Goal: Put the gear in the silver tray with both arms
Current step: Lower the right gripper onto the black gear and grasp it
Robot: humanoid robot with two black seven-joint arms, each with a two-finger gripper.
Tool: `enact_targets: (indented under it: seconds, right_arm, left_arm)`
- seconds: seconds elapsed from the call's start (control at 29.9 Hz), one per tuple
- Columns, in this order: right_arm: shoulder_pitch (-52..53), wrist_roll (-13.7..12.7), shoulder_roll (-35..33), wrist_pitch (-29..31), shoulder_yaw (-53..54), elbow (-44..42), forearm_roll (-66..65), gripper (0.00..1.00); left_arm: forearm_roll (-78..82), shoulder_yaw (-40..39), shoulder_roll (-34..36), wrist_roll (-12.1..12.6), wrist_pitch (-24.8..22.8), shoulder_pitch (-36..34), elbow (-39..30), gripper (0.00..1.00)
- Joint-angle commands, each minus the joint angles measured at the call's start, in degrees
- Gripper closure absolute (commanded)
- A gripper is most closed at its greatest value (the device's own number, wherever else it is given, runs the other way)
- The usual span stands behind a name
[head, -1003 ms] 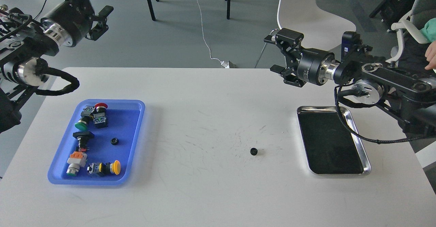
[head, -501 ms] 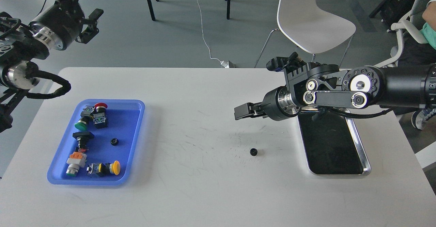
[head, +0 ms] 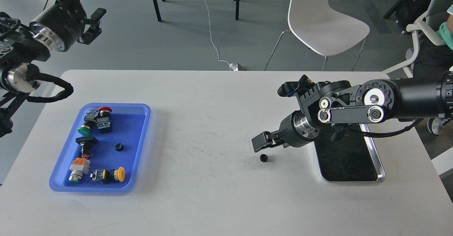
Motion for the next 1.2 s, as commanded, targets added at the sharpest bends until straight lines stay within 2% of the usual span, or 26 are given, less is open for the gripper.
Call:
enact_targets:
  seconds: [0.0,0.74,1.07,1.17]
  right_arm:
    - [-0.4,0.0,1.69,0.14,-0.31,-0.21,0.72,0.01]
    - [-2.25,-0.53,6.44,0.32,-2.33,-5.39,1.25,0.04]
    - [-2.07,-0.61,8.9,1.9,-3.83,-7.41,1.25,0.1]
    - [-2.07,-0.7,9.78,2.07,-3.83,-8.29,1.34,0.17]
  left_arm:
    - [0.0,-0.98,-0.13,-0.01,-0.04,0.0,0.0,0.03]
    - [0.0,-1.07,-0.04,-0.01,-0.04,0.0,0.0,0.03]
    - [0.0,-1.51,-0.13,-0.1,0.04,0.0,0.0,0.03]
    - [0.0,-1.86,-0.22,-0.1,0.04,0.09,0.0,0.03]
